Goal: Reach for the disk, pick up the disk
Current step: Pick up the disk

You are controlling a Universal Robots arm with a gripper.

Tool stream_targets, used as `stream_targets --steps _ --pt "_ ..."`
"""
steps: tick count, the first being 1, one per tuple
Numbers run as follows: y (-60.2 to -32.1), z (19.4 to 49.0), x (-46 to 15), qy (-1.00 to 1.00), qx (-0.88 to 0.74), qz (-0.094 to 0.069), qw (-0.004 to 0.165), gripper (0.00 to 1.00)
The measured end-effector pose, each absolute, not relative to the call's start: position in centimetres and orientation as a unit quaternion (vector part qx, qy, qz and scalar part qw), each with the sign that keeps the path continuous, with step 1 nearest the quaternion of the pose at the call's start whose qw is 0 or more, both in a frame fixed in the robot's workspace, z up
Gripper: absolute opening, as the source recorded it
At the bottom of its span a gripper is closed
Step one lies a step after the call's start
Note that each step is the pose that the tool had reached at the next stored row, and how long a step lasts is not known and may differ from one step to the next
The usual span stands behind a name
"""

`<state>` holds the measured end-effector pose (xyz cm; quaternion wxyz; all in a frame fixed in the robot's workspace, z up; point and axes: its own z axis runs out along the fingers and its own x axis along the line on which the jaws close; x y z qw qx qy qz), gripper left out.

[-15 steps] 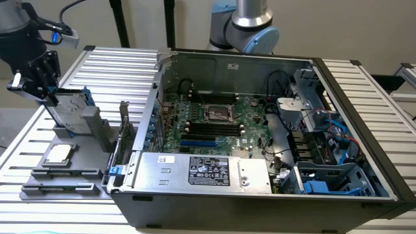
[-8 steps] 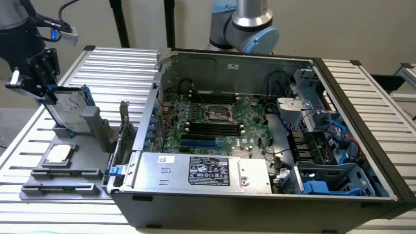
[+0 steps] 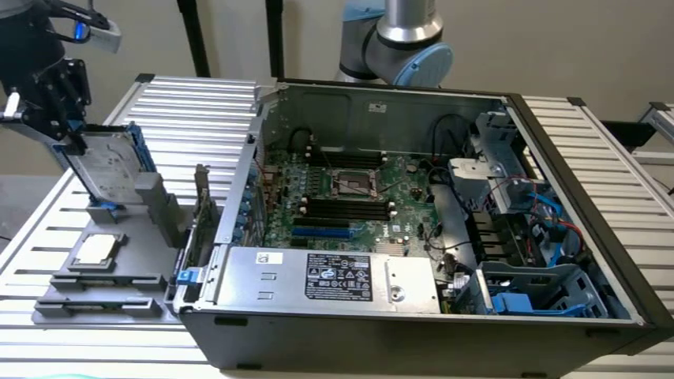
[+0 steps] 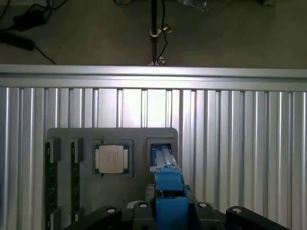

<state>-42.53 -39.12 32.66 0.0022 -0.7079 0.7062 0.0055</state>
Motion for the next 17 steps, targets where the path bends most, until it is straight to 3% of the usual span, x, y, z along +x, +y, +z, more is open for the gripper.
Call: stream_targets --steps 17 --pt "-39.3 40.4 -38.9 0.706 -0.708 0.007 0.003 0.33"
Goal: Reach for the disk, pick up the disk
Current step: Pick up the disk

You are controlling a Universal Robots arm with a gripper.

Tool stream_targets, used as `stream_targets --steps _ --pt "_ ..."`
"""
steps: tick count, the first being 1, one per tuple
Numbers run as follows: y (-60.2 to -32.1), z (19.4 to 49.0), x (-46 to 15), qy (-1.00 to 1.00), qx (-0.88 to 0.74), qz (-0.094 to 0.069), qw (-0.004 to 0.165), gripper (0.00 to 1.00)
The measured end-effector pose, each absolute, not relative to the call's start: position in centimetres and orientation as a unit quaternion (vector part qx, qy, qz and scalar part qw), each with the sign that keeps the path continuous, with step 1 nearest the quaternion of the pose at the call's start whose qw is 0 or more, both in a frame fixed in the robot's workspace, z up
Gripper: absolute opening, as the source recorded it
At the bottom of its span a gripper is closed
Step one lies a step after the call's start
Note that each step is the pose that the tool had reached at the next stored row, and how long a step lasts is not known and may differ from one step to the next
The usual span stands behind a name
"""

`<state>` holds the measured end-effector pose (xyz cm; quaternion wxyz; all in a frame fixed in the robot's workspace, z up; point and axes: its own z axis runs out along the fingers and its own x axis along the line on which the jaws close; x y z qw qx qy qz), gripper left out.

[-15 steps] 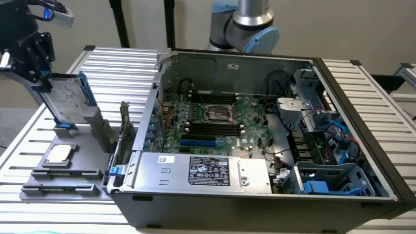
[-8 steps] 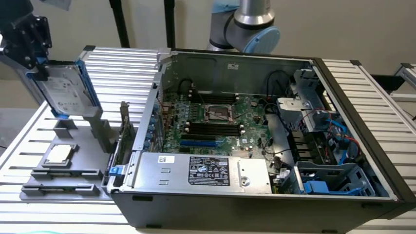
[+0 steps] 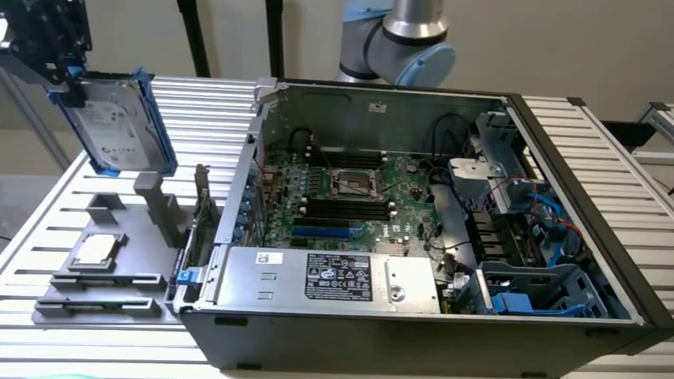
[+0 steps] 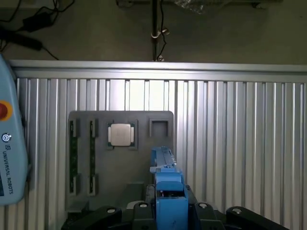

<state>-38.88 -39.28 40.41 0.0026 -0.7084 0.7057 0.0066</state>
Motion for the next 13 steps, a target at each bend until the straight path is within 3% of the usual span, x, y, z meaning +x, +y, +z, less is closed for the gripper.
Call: stream_targets --steps 13 --pt "-40.2 46.3 -33.5 0.705 -0.709 0.010 0.005 0.33"
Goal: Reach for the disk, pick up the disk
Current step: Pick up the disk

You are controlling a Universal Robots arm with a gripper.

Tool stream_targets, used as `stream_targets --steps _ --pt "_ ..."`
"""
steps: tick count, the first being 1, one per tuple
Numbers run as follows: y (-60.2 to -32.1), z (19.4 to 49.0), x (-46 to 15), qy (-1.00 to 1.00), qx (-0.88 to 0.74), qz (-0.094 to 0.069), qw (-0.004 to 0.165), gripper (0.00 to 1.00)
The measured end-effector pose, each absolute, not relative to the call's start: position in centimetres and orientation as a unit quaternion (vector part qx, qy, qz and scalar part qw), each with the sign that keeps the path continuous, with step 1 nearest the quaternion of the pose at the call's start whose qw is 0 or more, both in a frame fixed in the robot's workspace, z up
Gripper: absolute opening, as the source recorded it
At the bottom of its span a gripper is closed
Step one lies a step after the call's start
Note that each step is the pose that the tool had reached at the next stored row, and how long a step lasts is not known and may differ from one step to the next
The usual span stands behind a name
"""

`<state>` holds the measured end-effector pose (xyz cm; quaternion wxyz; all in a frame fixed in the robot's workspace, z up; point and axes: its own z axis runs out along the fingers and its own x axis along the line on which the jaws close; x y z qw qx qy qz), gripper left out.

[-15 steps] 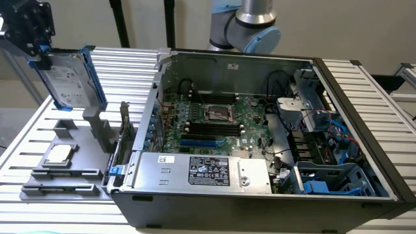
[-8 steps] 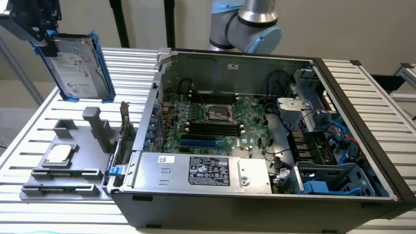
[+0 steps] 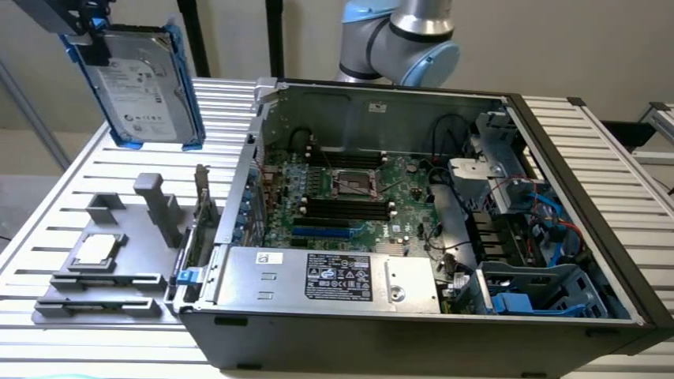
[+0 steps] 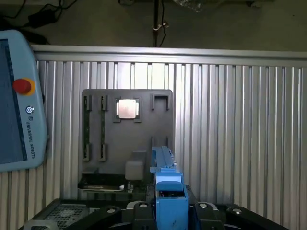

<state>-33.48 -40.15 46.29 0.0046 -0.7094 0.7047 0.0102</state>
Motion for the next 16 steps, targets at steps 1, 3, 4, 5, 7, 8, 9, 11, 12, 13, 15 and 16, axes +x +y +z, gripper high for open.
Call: stream_targets --steps 1,3,4,5,7,8,9,11,12,13,15,16 --pt "-40.3 46.8 -33.0 0.705 -0.709 0.011 0.004 0.33" --pt "-40.5 47.7 -32.1 0.705 -0.709 0.011 0.004 0.33" --pt "-40.6 48.1 -31.7 0.705 -0.709 0.011 0.004 0.33" --pt "-40.7 48.4 -31.2 0.705 -0.709 0.012 0.003 0.33" --pt "-40.9 48.9 -30.3 0.705 -0.709 0.012 0.003 0.33" --pt "-41.1 49.1 -29.9 0.705 -0.709 0.013 0.003 0.33" --pt "-41.2 49.2 -29.5 0.705 -0.709 0.013 0.003 0.33" --pt "-41.4 49.4 -28.6 0.705 -0.709 0.013 0.003 0.33" --pt "-41.6 49.5 -28.1 0.705 -0.709 0.013 0.003 0.33" --pt "-41.7 49.6 -27.7 0.705 -0.709 0.013 0.002 0.33" --pt "-42.0 49.7 -26.7 0.705 -0.709 0.014 0.002 0.33" --pt "-42.2 49.7 -26.3 0.705 -0.709 0.014 0.002 0.33"
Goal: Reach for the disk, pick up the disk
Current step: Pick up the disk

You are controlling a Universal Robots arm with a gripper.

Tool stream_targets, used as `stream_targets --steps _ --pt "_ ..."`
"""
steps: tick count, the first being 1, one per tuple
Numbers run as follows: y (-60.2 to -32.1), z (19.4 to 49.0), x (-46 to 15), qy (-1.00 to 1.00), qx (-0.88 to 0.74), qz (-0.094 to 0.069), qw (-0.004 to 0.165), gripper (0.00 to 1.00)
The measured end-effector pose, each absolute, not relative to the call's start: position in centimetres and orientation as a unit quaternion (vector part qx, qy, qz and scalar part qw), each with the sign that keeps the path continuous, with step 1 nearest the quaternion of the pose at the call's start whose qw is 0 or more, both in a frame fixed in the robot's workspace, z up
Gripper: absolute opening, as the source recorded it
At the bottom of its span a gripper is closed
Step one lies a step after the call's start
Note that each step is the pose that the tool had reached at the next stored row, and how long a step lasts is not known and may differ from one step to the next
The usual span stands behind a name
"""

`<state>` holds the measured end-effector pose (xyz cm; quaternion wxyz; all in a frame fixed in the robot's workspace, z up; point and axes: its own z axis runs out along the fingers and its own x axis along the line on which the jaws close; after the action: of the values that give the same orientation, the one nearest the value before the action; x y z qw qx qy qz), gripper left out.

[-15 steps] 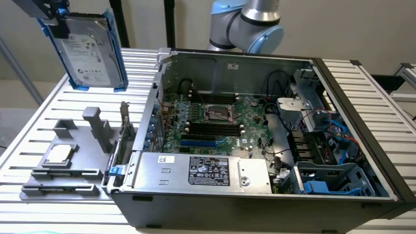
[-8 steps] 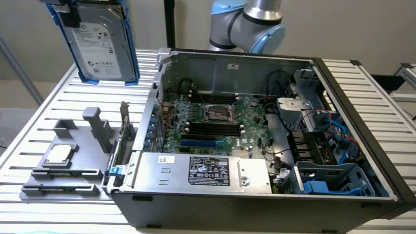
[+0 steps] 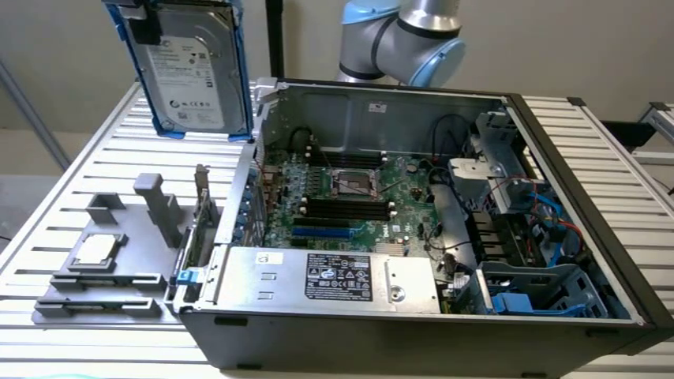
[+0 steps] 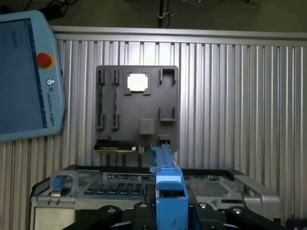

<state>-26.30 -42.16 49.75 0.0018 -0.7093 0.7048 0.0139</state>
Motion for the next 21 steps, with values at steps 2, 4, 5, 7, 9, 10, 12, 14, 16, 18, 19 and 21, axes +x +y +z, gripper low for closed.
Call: stream_targets --steps 2,4,5,7,9,10,12,14,16,18,19,21 --pt "-42.5 49.8 -25.4 0.705 -0.709 0.014 0.002 0.33" --pt "-42.8 49.9 -24.5 0.705 -0.709 0.014 0.002 0.33" --pt "-43.0 49.9 -24.0 0.705 -0.709 0.014 0.001 0.33" --pt "-43.3 49.9 -23.1 0.705 -0.709 0.015 0.001 0.33" --pt "-43.6 49.9 -22.2 0.705 -0.709 0.015 0.001 0.33" --pt "-43.8 49.9 -21.7 0.705 -0.709 0.015 0.001 0.33" --pt "-44.2 49.9 -20.8 0.705 -0.709 0.015 0.001 0.33" --pt "-44.5 50.0 -20.0 0.705 -0.709 0.015 0.001 0.33" --pt "-44.9 49.9 -19.1 0.705 -0.709 0.015 0.001 0.33" --pt "-45.2 49.9 -18.3 0.705 -0.709 0.015 0.001 0.33" --pt "-45.4 50.0 -17.9 0.705 -0.709 0.015 0.001 0.33" --pt "-45.8 50.0 -17.1 0.705 -0.709 0.015 0.001 0.33"
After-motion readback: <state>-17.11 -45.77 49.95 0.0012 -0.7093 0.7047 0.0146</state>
